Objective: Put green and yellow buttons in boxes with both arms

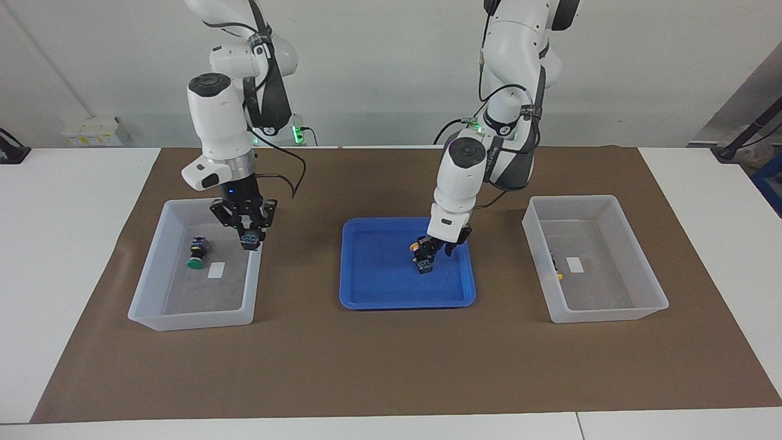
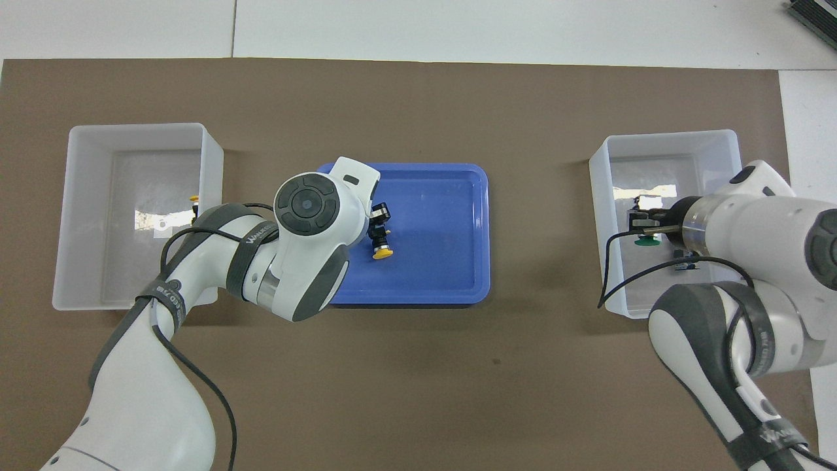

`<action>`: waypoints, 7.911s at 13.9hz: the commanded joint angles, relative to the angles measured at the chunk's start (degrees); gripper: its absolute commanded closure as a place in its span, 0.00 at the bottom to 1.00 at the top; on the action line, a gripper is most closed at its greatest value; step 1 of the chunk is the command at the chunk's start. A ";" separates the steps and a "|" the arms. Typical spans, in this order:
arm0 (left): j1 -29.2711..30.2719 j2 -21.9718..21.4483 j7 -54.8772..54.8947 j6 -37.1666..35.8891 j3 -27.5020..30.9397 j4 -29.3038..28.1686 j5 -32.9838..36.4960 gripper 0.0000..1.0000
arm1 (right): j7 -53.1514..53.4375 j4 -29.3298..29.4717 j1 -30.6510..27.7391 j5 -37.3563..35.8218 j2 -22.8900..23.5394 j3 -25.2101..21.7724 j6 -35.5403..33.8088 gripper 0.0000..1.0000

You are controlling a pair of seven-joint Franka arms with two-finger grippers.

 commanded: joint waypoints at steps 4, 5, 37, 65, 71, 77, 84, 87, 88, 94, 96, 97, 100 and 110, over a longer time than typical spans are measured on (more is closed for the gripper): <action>-1.71 -0.32 -1.68 2.25 0.92 0.26 1.01 0.39 | -11.20 -4.77 -4.99 2.37 0.39 0.58 3.57 1.00; -2.32 0.37 -1.77 2.86 0.92 0.26 1.01 0.39 | -12.17 -4.87 -5.78 2.37 1.44 0.58 4.63 1.00; 7.77 -4.71 6.11 -26.38 0.92 16.08 -2.59 1.00 | -8.76 3.29 -8.42 2.28 5.41 0.66 -3.51 0.00; 26.76 -7.53 52.37 -33.96 1.97 15.91 -2.68 0.73 | 4.70 32.38 -3.06 2.37 2.68 1.28 -45.01 0.00; 26.68 -7.53 52.37 -34.49 1.89 16.08 -2.60 0.54 | 4.52 32.05 -2.88 2.37 2.42 1.19 -45.81 0.00; 26.68 -7.53 52.37 -34.49 1.89 16.26 -2.60 0.43 | 4.61 31.96 -2.80 2.37 2.33 1.19 -45.72 0.00; 26.33 -7.53 52.19 -33.79 1.89 16.26 -2.60 0.44 | 4.52 31.96 -2.71 2.37 2.33 1.19 -45.72 0.00; 25.89 -7.44 51.49 -33.17 1.89 16.08 -2.60 0.44 | 4.52 31.96 -2.71 2.37 2.33 1.19 -45.72 0.00; 25.71 -7.44 51.23 -32.82 1.80 15.99 -2.60 0.44 | 4.52 31.96 -2.71 2.37 2.33 1.19 -45.72 0.00; 23.95 -7.44 47.10 -32.55 1.62 16.96 -0.93 0.00 | 4.61 31.96 -2.71 2.37 2.33 1.19 -45.72 0.00; 23.95 -7.44 47.09 -33.16 1.54 18.71 -1.01 0.00 | 4.52 31.96 -2.80 2.37 2.33 1.19 -45.72 0.00; 23.95 -7.53 47.09 -33.34 1.62 19.15 -1.01 0.00 | 4.61 31.96 -2.80 2.37 2.33 1.19 -45.72 0.00; 23.95 -8.84 47.18 -33.52 1.71 19.25 -0.23 0.00 | 4.53 31.96 -2.71 2.37 2.33 1.19 -45.72 0.00; 24.83 -12.98 47.71 -36.94 2.06 20.99 0.48 0.00 | 4.52 31.96 -2.71 2.37 2.33 1.19 -45.72 0.00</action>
